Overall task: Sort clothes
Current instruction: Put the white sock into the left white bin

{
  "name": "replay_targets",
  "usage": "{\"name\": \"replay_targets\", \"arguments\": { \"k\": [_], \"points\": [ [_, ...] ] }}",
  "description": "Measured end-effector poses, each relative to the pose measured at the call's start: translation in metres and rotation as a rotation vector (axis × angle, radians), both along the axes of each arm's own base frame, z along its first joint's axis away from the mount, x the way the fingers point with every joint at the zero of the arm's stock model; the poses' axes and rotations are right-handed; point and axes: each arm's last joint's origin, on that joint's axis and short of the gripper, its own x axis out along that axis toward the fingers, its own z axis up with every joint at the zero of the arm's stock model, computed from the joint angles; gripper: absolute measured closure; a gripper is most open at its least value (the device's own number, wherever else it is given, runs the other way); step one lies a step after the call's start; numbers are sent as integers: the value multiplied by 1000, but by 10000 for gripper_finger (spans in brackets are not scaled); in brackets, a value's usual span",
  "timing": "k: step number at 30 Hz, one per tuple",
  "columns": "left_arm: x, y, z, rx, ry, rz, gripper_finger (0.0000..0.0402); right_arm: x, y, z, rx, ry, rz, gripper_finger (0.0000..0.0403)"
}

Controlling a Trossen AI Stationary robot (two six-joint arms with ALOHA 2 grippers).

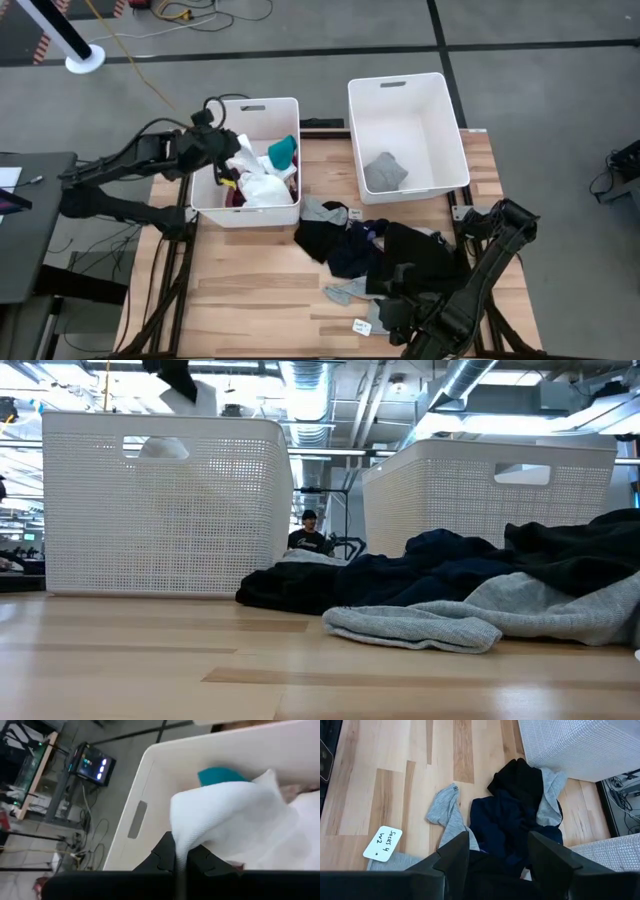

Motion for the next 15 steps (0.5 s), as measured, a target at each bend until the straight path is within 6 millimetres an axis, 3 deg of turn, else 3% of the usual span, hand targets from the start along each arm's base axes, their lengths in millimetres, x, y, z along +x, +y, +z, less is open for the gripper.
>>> {"name": "replay_targets", "arguments": {
  "k": [15],
  "points": [
    [26, 51, -33, -161, 207, 49, 399, -1, 2, 0, 21, -12, -5, 189]
  ]
}}
